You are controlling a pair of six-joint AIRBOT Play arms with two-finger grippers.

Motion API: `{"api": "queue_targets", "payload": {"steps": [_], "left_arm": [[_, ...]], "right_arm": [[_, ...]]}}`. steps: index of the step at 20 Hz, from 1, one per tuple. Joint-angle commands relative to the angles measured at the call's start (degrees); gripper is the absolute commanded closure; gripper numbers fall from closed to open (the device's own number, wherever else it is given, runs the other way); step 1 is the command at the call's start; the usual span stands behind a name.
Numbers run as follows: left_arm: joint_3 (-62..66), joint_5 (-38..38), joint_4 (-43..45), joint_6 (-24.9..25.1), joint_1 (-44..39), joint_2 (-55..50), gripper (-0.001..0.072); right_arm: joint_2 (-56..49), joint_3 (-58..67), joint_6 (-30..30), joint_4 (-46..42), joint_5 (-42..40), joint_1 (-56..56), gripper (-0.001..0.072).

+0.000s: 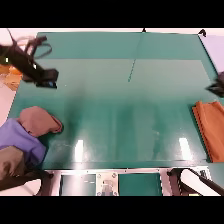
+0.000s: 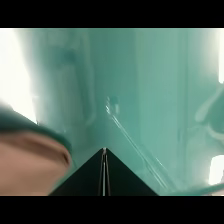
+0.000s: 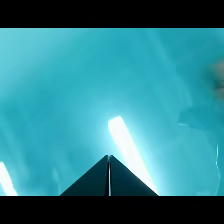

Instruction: Fold the shirts.

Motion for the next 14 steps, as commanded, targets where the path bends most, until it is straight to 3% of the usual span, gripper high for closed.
{"api": "queue_targets", "payload": {"steps": [1, 5, 14], "left_arm": [[-20.09, 6.78, -0.83, -3.85, -2.36, 12.96, 0.0688], [-31.63, 8.15, -2.01, -5.33, -3.17, 18.82, 0.0688], [-32.22, 9.66, -2.05, -5.51, -3.17, 18.82, 0.0688]], "right_arm": [[2.12, -8.72, -1.07, -1.66, -3.08, 18.32, 0.0702], [3.50, -15.69, -1.07, -1.60, -7.19, 27.85, 0.0702], [3.50, -15.72, -0.87, -1.60, -4.24, 31.41, 0.0702]]}}
